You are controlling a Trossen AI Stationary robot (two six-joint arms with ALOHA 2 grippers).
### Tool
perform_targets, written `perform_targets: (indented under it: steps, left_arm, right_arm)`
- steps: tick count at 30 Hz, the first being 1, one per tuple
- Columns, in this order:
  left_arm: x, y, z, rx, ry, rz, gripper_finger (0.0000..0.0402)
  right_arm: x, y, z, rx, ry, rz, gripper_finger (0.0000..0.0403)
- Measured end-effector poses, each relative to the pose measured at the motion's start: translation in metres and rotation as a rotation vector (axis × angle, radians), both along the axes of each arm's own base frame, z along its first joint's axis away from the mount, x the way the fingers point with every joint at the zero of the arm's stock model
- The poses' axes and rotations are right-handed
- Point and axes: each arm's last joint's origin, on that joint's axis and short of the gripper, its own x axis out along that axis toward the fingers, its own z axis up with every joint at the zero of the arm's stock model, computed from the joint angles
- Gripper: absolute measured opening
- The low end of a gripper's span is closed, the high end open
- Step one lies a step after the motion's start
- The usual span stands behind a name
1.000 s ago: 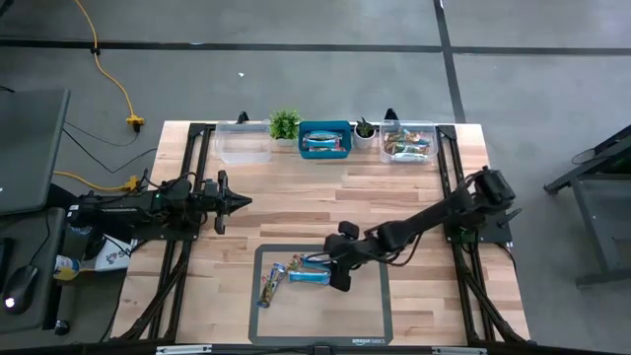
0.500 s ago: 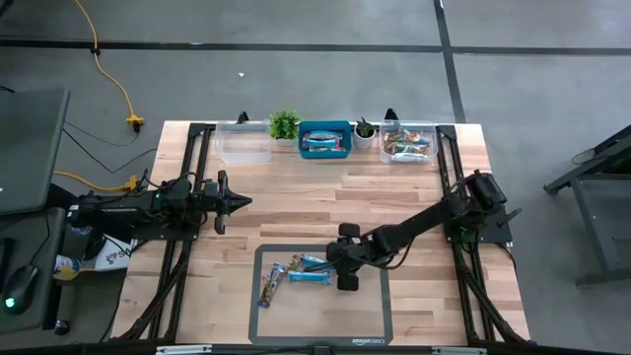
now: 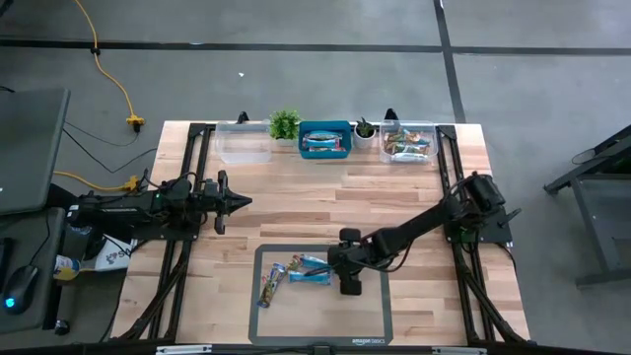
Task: Pick and place Granola Bars by type
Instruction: Put the blue granola bar into the left transparent bin
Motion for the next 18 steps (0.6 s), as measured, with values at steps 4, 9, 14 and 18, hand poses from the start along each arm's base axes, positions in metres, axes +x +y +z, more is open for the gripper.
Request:
perform_targets:
  steps: [4,9,14,18]
  left_arm:
    - [0.000,0.000,0.000,0.000,0.000,0.000,0.0001]
    - [0.000,0.000,0.000,0.000,0.000,0.000,0.0001]
    - [0.000,0.000,0.000,0.000,0.000,0.000,0.0001]
    - [0.000,0.000,0.000,0.000,0.000,0.000,0.0001]
  right_arm:
    - [0.000,0.002,-0.003,-0.006,0.000,-0.003,0.0185]
    - [0.002,0.002,-0.007,-0.005,-0.005,-0.040,0.0185]
    - [0.005,0.003,-0.013,0.008,-0.012,-0.036,0.0185]
    - [0.007,0.004,-0.019,0.026,-0.007,-0.066,0.0185]
